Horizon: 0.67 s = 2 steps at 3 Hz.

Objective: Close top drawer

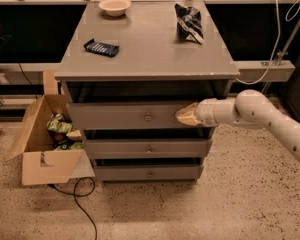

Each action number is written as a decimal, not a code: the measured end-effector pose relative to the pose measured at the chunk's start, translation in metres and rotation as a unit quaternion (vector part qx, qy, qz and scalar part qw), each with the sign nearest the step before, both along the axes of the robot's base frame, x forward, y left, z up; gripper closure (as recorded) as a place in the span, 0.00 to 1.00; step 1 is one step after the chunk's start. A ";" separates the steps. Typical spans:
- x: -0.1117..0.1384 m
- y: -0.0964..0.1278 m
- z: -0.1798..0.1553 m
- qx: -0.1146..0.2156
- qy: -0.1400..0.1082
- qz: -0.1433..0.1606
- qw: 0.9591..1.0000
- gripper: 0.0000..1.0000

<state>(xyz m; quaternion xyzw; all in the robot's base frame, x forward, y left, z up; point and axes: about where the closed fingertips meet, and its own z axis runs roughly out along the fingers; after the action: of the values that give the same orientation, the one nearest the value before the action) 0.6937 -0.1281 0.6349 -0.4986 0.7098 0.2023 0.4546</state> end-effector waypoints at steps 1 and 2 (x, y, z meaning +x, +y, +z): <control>-0.006 -0.001 0.002 0.007 -0.003 0.000 1.000 1.00; -0.030 -0.015 0.014 0.053 -0.022 0.003 0.998 1.00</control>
Offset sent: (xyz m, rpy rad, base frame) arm -0.0633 -0.0420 0.0339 0.2283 -0.0976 0.0040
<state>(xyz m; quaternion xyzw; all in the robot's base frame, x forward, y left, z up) 0.6635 -0.1431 0.6494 -0.4804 0.6864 0.2303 0.4950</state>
